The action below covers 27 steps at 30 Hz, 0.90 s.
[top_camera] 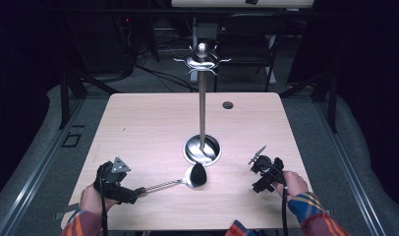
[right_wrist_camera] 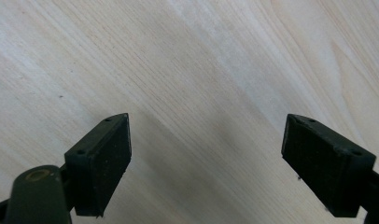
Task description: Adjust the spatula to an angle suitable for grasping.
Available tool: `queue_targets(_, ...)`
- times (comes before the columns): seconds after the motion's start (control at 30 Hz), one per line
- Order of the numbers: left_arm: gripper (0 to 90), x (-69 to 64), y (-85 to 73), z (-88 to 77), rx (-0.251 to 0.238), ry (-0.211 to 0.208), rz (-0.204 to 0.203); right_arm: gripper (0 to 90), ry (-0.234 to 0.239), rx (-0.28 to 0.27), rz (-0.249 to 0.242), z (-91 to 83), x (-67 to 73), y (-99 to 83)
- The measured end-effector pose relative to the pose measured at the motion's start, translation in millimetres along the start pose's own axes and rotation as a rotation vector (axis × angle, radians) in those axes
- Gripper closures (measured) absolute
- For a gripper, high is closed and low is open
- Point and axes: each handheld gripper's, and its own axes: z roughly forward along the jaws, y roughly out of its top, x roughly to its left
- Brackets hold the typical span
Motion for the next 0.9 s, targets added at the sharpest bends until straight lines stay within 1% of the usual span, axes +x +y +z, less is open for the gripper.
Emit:
queue_targets(0.1,1.2,-0.6,0.0,1.7,0.022,-0.016,-0.006,15.5,-0.013,0.008,-0.004,-0.4,1.0,-0.1)
queue_targets(0.13,3.9,-0.6,0.0,1.7,0.022,-0.016,-0.006,15.5,-0.013,0.008,-0.004,-0.4,1.0,-0.1)
queue_targets(0.17,3.9,-0.7,0.0,1.2,0.028,-0.028,-0.002,15.5,-0.006,0.003,-0.002,0.1,1.2,-0.4)
queue_targets(0.2,9.8,-2.1,-0.1,0.5,0.029,-0.028,0.001,15.5,-0.015,0.008,-0.007,-0.4,1.5,-0.3)
queue_targets(0.23,14.9,-3.5,0.4,0.1,0.028,-0.027,0.006,15.5,-0.01,0.006,-0.006,-0.3,1.8,-0.2)
queue_targets(0.27,17.1,-4.6,1.0,-0.2,0.039,-0.029,0.016,15.5,-0.014,0.01,-0.01,0.0,1.8,0.1)
queue_targets(0.3,19.4,-5.9,0.9,0.0,0.039,-0.034,0.021,15.5,-0.002,0.001,-0.004,1.1,1.8,0.1)
queue_targets(0.33,23.6,-7.1,1.0,-0.1,0.046,-0.035,0.025,15.5,0.004,-0.006,0.004,2.3,2.3,-0.1)
queue_targets(0.37,31.4,-7.7,1.0,0.2,0.052,-0.045,0.034,15.5,-0.014,0.013,-0.008,1.8,2.1,0.3)
queue_targets(0.4,31.4,-8.3,0.8,0.7,0.053,-0.045,0.041,15.5,-0.014,0.013,-0.008,1.8,2.1,0.3)
queue_targets(0.43,35.5,-8.8,0.7,1.3,0.062,-0.047,0.045,15.5,-0.017,0.019,-0.012,1.5,2.1,0.3)
queue_targets(0.47,41.2,-9.6,0.3,2.0,0.068,-0.043,0.054,15.5,-0.013,0.014,-0.015,1.9,2.0,-0.1)
queue_targets(0.5,50.5,-9.7,0.0,2.7,0.078,-0.044,0.061,15.5,-0.019,0.019,-0.013,1.7,1.9,-0.1)
queue_targets(0.53,53.7,-9.7,0.0,2.7,0.078,-0.044,0.061,15.5,-0.019,0.019,-0.013,1.7,1.9,-0.1)
queue_targets(0.57,53.7,-9.6,-0.7,3.6,0.082,-0.054,0.063,15.5,-0.017,0.019,-0.012,1.8,1.8,0.1)
queue_targets(0.6,57.8,-9.6,-1.4,4.4,0.095,-0.066,0.066,15.5,-0.006,0.011,-0.008,3.2,1.6,-0.3)
queue_targets(0.63,61.5,-9.7,-2.2,5.9,0.105,-0.071,0.074,15.5,-0.01,0.017,-0.013,3.3,1.7,-0.1)
queue_targets(0.67,64.2,-9.5,-2.7,7.6,0.125,-0.086,0.075,15.5,-0.017,0.029,-0.021,2.7,1.9,0.4)
queue_targets(0.7,66.7,-9.7,-3.2,9.5,0.14,-0.098,0.073,15.5,-0.016,0.027,-0.02,2.9,2.2,0.7)
queue_targets(0.77,70.9,-10.3,-3.9,12.7,0.165,-0.108,0.055,15.5,-0.012,0.017,-0.021,3.6,2.4,0.8)
queue_targets(0.8,73.8,-10.5,-4.1,14.0,0.178,-0.108,0.052,15.5,-0.015,0.018,-0.026,2.6,3.3,1.2)
queue_targets(0.83,73.8,-10.6,-4.3,14.7,0.186,-0.108,0.053,15.5,-0.015,0.018,-0.026,2.6,3.3,1.2)
queue_targets(0.87,76.1,-10.6,-4.8,16.0,0.2,-0.121,0.054,15.5,-0.008,0.019,-0.028,2.7,4.0,1.4)
queue_targets(0.9,76.9,-10.6,-4.8,16.0,0.2,-0.121,0.054,15.5,-0.008,0.019,-0.028,2.7,4.0,1.4)
